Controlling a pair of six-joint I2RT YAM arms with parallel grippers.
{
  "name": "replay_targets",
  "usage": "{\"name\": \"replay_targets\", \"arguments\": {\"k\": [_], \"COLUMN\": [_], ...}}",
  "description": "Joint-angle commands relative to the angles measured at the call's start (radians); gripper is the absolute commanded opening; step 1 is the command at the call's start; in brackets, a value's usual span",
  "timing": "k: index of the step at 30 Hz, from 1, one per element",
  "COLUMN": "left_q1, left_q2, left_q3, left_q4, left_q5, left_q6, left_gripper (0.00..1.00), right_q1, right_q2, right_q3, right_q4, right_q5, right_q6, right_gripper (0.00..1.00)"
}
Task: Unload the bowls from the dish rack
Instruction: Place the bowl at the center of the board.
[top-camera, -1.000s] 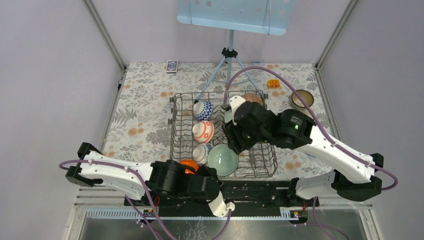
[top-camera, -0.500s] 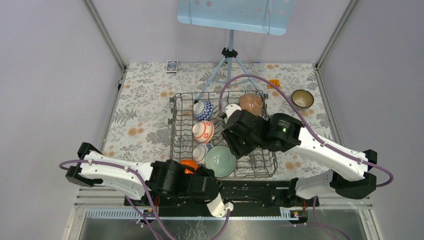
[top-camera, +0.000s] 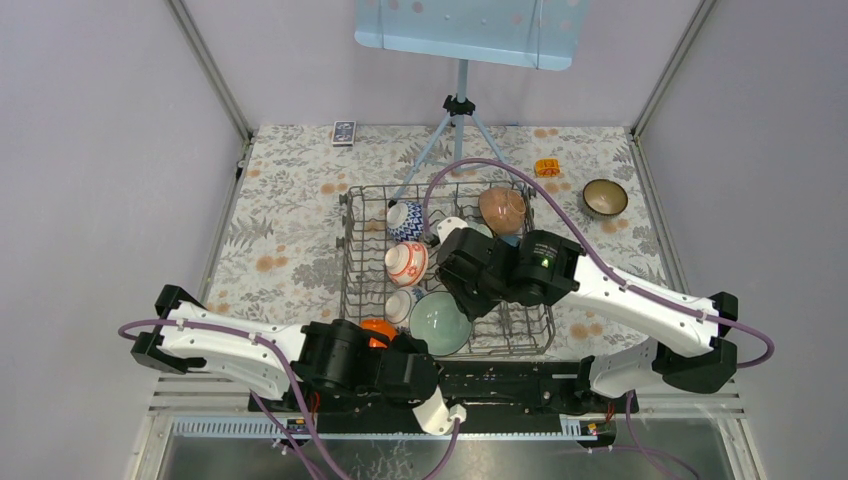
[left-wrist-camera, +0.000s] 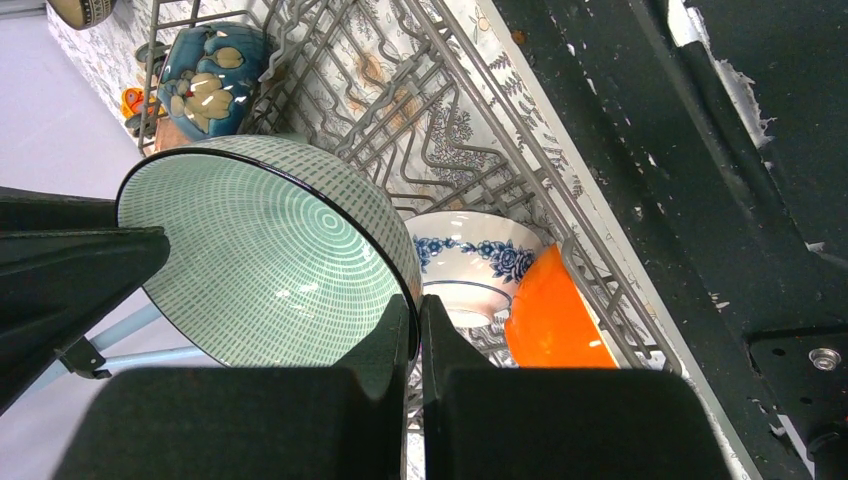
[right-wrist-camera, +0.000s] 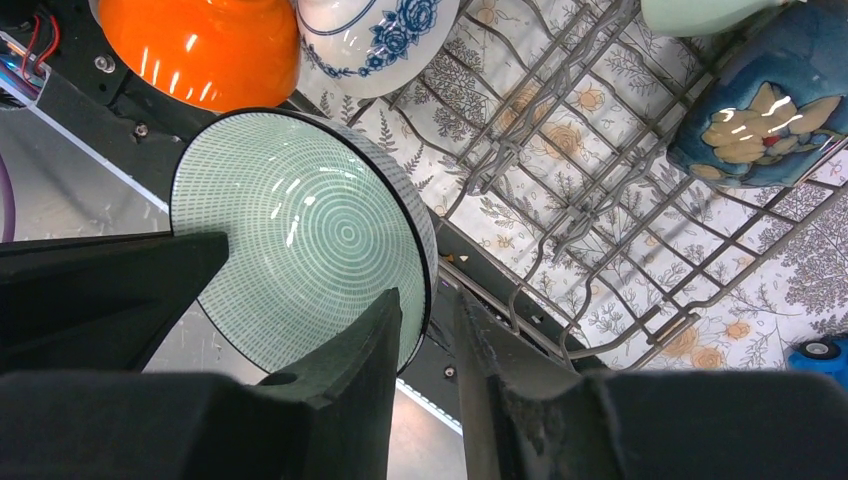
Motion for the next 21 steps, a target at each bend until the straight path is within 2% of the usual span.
{"name": "replay_targets", "arguments": {"k": [1,10,12,15,18,19,20,21], "left_q1": [-0.005,-0.005,-0.005,-0.005,-0.005,-0.005,-0.005,-0.005], "left_q2": [-0.026,-0.03,-0.03,-0.032,-0.038,-0.041,-0.043,-0.046], "left_q3": [0.024,0.021,0.019,0.016,0.011,0.01,0.009,0.006], "left_q4": [0.03,0.026,0.026,0.041,0.073,0.088,0.098,0.111], "left_q5": [-0.005,-0.001,-0.003,-0.024,-0.064,-0.078,-0.093,-0.116], "left_q6": [-0.004,-0.007,-0.007,-0.008,-0.013,-0.02,-0.026,-0.033], "left_gripper": [0.0,0.0,0.0,0.0,0.0,0.02,0.11,0.25], "right_q1": [0.013,0.017,0.019,0.019,0.019,0.019,0.019,0.019], "right_q2": [0.009,0.017,0.018,0.016,0.005,-0.001,-0.007,-0.016], "right_q3": [-0.011,-0.034,-0.04,-0.044,-0.041,-0.04,-0.039,-0.037], "right_q4": [0.02,0.03,0.035,0.045,0.055,0.059,0.064,0.068], "right_q5": [0.007,-0.01,-0.018,-0.025,-0.007,0.003,0.015,0.03], "right_q6": [0.007,0.009,0.009,0.012,0.024,0.027,0.032,0.039], "right_gripper": [0.32,0.27,0.21,0.0,0.0,0.0,0.0,0.0]}}
